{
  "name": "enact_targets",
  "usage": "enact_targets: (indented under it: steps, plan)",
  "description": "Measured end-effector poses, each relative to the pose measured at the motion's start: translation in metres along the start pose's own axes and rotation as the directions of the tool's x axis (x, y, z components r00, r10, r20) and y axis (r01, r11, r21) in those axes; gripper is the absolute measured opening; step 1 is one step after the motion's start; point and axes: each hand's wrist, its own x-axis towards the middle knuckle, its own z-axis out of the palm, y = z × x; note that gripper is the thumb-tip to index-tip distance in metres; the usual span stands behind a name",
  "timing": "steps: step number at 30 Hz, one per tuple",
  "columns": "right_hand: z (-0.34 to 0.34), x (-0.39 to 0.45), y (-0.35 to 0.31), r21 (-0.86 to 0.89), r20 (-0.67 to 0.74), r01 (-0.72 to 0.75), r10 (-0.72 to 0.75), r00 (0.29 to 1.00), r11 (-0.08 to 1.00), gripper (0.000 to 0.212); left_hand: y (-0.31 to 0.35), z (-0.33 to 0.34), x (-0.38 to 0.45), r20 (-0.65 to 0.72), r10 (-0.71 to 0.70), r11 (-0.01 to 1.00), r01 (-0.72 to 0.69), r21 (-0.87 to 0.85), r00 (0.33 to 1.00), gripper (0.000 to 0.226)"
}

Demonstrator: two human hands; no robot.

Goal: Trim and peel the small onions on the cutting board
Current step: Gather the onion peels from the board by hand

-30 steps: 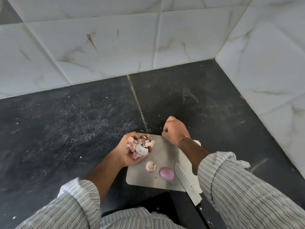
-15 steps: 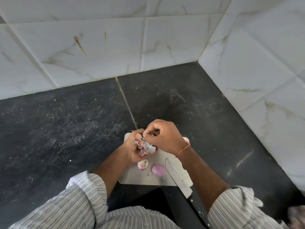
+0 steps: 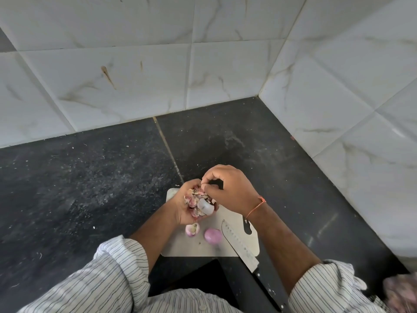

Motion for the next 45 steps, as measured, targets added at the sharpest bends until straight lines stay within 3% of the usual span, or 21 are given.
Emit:
enact_targets:
  steps: [4,7,9,13,18,22,25,33,39,45]
  plan:
    - [0.002,-0.004,0.002,-0.07,0.043,0.04,-0.037,0.998,0.997,0.022,0.002,-0.003,0.005,0.007,-0.016,1.0,0.016,-0.003,1.0,0.028]
    - [0.002,-0.005,0.004,-0.009,-0.078,0.018,-0.019,0.997,1.0,0.012,0.002,-0.003,0.007,0.008,-0.015,1.0,0.014,0.012,1.0,0.022]
    - [0.002,-0.003,0.007,0.023,-0.088,-0.005,0.008,0.996,1.0,0.01,0.001,-0.002,0.009,0.009,-0.019,1.0,0.019,0.025,1.0,0.019]
    - [0.0,-0.002,0.017,0.051,-0.04,0.0,0.002,0.999,0.999,0.037,0.003,-0.003,0.012,0.032,-0.006,0.999,0.005,0.051,0.999,0.025]
    - [-0.014,-0.015,0.046,0.095,-0.178,-0.198,0.212,0.961,0.976,0.03,0.007,-0.009,0.016,-0.029,0.025,1.0,-0.024,0.015,0.999,0.028]
    - [0.007,-0.041,0.077,-0.194,-0.01,-0.388,0.393,0.919,0.901,0.025,0.007,-0.014,0.012,-0.101,-0.002,1.0,0.002,0.0,0.995,0.032]
    - [0.024,-0.059,0.087,-0.262,0.025,-0.479,0.501,0.865,0.838,0.026,0.004,-0.018,0.008,-0.143,-0.021,1.0,0.021,-0.002,0.99,0.032]
    - [0.042,-0.053,0.103,-0.285,-0.092,-0.504,0.5,0.861,0.815,0.024,0.012,-0.038,-0.002,-0.213,-0.004,1.0,-0.003,-0.03,0.977,0.033]
    - [0.043,-0.03,0.108,-0.373,-0.067,-0.431,0.44,0.896,0.821,0.032,0.023,-0.057,-0.014,-0.253,0.022,0.995,-0.047,-0.091,0.967,0.033]
    - [0.047,-0.017,0.107,-0.395,-0.061,-0.456,0.472,0.879,0.798,0.034,0.023,-0.062,-0.017,-0.298,0.02,0.993,-0.053,-0.104,0.954,0.038]
